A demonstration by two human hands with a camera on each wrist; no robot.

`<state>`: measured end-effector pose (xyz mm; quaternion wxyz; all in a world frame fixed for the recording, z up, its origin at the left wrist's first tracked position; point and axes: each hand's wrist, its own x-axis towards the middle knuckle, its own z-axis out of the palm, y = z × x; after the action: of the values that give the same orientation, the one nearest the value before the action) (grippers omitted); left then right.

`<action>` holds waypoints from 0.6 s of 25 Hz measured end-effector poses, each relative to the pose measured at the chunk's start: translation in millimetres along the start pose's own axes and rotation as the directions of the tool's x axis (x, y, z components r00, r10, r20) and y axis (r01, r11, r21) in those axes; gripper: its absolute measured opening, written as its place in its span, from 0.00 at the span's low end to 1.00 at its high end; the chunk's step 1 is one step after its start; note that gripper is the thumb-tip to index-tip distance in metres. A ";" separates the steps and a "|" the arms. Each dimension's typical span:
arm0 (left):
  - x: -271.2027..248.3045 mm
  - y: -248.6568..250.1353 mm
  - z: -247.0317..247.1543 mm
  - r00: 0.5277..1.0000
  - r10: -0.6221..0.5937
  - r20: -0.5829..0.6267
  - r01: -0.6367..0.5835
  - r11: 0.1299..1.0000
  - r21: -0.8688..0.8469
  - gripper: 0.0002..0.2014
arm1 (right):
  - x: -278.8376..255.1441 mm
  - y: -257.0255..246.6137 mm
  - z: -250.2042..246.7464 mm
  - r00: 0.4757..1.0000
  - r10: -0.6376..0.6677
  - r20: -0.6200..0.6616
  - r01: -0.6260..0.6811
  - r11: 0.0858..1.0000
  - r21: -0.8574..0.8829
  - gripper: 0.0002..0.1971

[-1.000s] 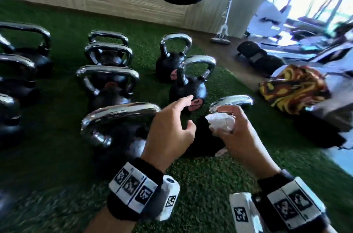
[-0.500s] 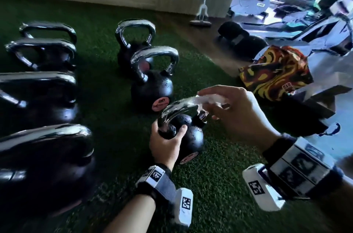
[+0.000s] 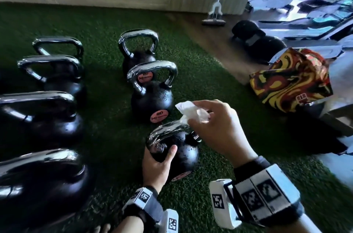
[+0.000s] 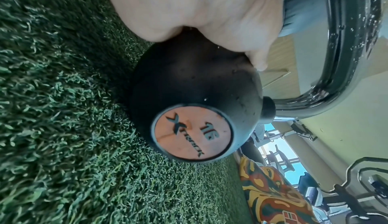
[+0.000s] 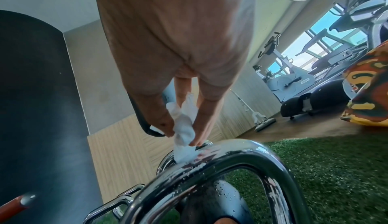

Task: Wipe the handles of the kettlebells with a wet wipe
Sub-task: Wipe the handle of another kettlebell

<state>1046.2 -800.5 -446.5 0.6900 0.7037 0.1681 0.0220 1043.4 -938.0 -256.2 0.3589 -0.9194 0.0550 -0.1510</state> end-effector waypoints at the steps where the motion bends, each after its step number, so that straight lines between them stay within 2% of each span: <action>1: -1.4 0.5 2.0 1.000 -0.002 -0.001 0.002 1.000 -0.017 0.50 | -3.4 0.7 5.7 0.999 -0.048 -0.021 0.048 0.999 -0.002 0.18; 4: -7.6 2.0 9.9 0.999 0.009 -0.030 -0.011 0.998 -0.065 0.49 | -15.9 3.7 18.7 0.968 -0.222 -0.118 0.218 0.975 -0.042 0.16; 8: -4.4 -9.1 13.6 0.992 0.067 -0.110 -0.071 0.997 -0.036 0.44 | -31.9 3.2 43.8 0.938 -0.326 -0.117 0.313 0.943 -0.112 0.15; 13: -2.4 -16.8 12.1 0.995 0.078 -0.068 -0.079 0.997 -0.015 0.48 | -22.6 16.4 39.8 0.958 -0.231 -0.170 0.212 0.969 -0.127 0.10; 15: -0.5 -19.2 16.0 0.995 0.056 -0.082 -0.058 0.998 -0.033 0.48 | -28.9 9.6 41.7 0.956 -0.259 -0.140 0.234 0.956 -0.177 0.09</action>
<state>1046.0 -816.3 -465.9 0.6941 0.6944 0.1753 0.0731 1029.3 -912.2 -298.6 0.2572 -0.9295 -0.0197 -0.2637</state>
